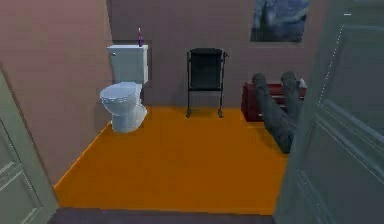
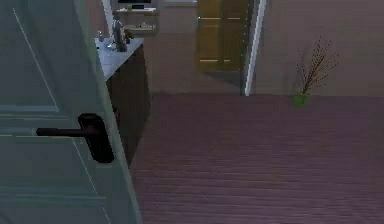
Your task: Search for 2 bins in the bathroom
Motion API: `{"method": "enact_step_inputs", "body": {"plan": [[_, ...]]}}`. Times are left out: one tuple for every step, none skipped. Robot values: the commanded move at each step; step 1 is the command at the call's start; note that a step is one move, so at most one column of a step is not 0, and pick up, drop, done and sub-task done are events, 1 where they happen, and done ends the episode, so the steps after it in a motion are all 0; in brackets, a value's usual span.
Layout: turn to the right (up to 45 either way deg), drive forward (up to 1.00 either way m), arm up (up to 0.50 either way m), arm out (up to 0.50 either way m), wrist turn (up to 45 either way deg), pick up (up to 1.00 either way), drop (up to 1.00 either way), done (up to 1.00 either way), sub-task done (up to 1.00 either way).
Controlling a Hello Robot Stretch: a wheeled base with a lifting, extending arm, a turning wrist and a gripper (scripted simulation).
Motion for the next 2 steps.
{"method": "enact_step_inputs", "body": {"plan": [[0.0,1.0,0.0,0.0,0.0,0.0,0.0,0.0,0.0],[3.0,0.0,0.0,0.0,0.0,0.0,0.0,0.0,0.0]]}}
